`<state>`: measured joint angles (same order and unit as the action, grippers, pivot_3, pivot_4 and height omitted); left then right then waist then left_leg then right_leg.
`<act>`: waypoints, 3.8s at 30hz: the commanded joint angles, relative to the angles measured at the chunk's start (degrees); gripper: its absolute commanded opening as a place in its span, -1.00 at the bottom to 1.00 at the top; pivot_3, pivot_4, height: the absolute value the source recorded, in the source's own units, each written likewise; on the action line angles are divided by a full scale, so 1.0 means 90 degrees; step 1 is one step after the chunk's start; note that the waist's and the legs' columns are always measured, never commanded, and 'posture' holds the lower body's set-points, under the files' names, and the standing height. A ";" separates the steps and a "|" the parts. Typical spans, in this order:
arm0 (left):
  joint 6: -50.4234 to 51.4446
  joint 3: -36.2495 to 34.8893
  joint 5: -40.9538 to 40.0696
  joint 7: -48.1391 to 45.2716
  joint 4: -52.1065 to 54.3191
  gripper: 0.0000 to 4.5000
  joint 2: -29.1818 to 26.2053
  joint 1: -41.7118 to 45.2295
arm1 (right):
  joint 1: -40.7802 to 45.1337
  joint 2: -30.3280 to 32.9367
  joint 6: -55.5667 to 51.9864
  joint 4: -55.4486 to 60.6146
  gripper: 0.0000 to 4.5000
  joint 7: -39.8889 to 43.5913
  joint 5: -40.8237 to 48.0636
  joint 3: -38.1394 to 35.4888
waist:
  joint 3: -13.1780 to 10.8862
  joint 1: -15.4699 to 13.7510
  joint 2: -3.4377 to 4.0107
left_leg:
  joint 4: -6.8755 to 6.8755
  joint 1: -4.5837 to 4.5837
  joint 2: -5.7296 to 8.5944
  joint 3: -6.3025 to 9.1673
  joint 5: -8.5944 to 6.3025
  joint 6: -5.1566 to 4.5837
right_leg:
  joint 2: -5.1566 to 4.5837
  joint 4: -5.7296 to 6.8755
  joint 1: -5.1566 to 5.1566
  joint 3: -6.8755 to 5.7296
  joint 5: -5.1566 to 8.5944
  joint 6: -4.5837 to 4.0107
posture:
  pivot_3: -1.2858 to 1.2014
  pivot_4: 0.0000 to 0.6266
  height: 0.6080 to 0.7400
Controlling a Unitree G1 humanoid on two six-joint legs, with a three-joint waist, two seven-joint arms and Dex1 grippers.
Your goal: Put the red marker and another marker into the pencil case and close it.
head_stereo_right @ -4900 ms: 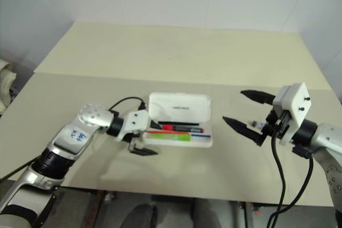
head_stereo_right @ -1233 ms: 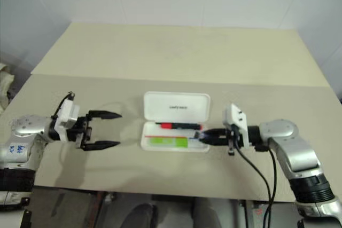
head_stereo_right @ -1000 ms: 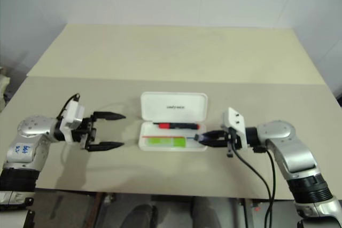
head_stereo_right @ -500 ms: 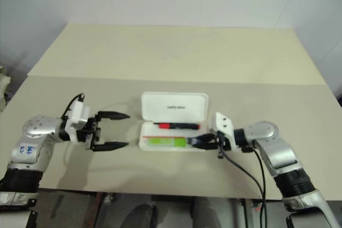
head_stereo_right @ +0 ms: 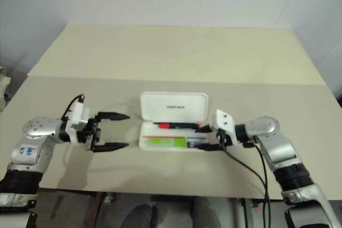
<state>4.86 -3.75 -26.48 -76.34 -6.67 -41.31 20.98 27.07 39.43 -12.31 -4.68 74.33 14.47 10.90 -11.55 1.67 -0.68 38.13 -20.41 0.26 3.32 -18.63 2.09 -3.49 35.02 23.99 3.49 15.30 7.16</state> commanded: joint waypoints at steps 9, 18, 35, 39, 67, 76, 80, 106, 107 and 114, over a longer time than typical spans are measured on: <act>-0.0130 -0.0080 -0.0020 0.0003 0.0051 1.00 0.0040 0.0063 | -0.0170 0.0193 -0.0559 0.1326 0.98 -0.0241 0.1048 -0.1021 | 0.0000 -0.0030 0.0000 | -0.0008 -0.0006 0.0000 0.0004 -0.0001 0.0001 | -0.0004 -0.0013 0.0002 -0.0003 0.0000 0.0000 | 0.03 -0.52 1.00; -0.0145 -0.0261 -0.0111 0.0047 -0.0058 1.00 0.0026 0.0030 | -0.1667 0.1047 -0.0579 0.1556 0.98 -0.0368 0.1229 -0.2299 | 0.0000 -0.0046 0.0000 | -0.0009 -0.0013 0.0001 0.0005 -0.0001 -0.0001 | -0.0004 -0.0021 0.0002 -0.0006 0.0000 0.0000 | 0.03 -0.52 1.00; -0.0265 -0.0778 -0.0163 0.0686 -0.0454 -0.99 0.0250 0.0122 | -0.2178 0.1200 -0.0531 0.1741 1.00 -0.0809 0.1343 -0.3016 | -0.0003 -0.0017 -0.0004 | -0.0005 0.0003 0.0002 -0.0007 0.0002 -0.0004 | -0.0002 -0.0001 -0.0002 0.0008 0.0000 0.0000 | 0.03 -0.52 1.00; -0.0092 -0.0967 -0.0183 0.1287 -0.0481 -0.99 0.0419 0.0184 | -0.2176 0.1200 -0.0561 0.1827 1.00 -0.0901 0.1402 -0.3028 | -0.0003 -0.0015 -0.0005 | -0.0005 0.0003 0.0001 -0.0005 0.0002 -0.0004 | -0.0002 -0.0001 -0.0001 0.0007 0.0000 0.0000 | 0.03 -0.52 1.00; 0.1070 0.0115 0.0796 0.2622 -0.2146 -0.99 0.1559 0.2075 | -0.1647 0.1037 -0.2022 0.3499 1.00 -0.1713 0.3306 -0.3136 | -0.0007 -0.0085 -0.0014 | -0.0007 -0.0008 0.0006 0.0002 0.0002 -0.0002 | -0.0002 -0.0017 -0.0001 0.0000 -0.0003 0.0006 | 0.03 -0.52 1.00; 0.0850 0.0304 0.0848 0.2201 -0.2014 -0.99 0.1661 0.2154 | -0.1672 0.0955 -0.1795 0.3423 1.00 -0.1659 0.3216 -0.3021 | -0.0008 -0.0180 -0.0015 | -0.0006 -0.0009 0.0006 0.0002 0.0002 -0.0002 | -0.0002 -0.0018 -0.0001 -0.0001 -0.0003 0.0006 | 0.03 -0.52 1.00; 0.0798 0.0264 0.0760 0.1889 -0.1825 -0.99 0.1630 0.2059 | -0.1707 0.0911 -0.1732 0.3400 1.00 -0.1662 0.3164 -0.2981 | -0.0008 -0.0184 -0.0015 | -0.0006 -0.0012 0.0007 0.0002 0.0002 -0.0002 | -0.0002 -0.0023 -0.0001 -0.0002 -0.0004 0.0007 | 0.03 -0.52 1.00; 0.0182 0.1825 0.1592 -0.0172 -0.0079 -0.99 0.0838 0.1247 | -0.1740 0.0861 -0.1632 0.3095 1.00 -0.1721 0.2880 -0.2911 | -0.0008 -0.0179 -0.0015 | -0.0008 -0.0015 0.0005 0.0002 0.0001 -0.0004 | -0.0001 -0.0030 -0.0001 -0.0001 -0.0003 0.0006 | 0.03 -0.52 1.00; 0.0219 0.1909 0.1673 -0.0100 -0.0032 -0.99 0.0857 0.1203 | -0.1748 0.0867 -0.1639 0.3099 1.00 -0.1736 0.2882 -0.2937 | -0.0008 -0.0178 -0.0015 | -0.0008 -0.0015 0.0005 0.0002 0.0001 -0.0004 | 0.0000 -0.0029 -0.0001 -0.0002 -0.0003 0.0006 | 0.03 -0.52 1.00; 0.0588 0.2201 0.2033 0.0337 0.0168 -0.99 0.0842 0.1105 | -0.1831 0.0870 -0.1687 0.3228 1.00 -0.1872 0.2931 -0.3001 | -0.0007 -0.0176 -0.0014 | -0.0006 -0.0010 0.0005 0.0002 0.0001 -0.0005 | 0.0000 -0.0026 -0.0004 0.0000 -0.0003 0.0006 | 0.03 -0.52 1.00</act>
<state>8.89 14.39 -10.89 -74.67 -5.43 -33.18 31.88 10.56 46.58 -27.62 22.52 58.00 40.27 -14.04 -11.61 0.08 -0.81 38.08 -20.47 0.30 3.34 -18.61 2.05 -3.50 34.78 23.92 3.49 15.27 7.22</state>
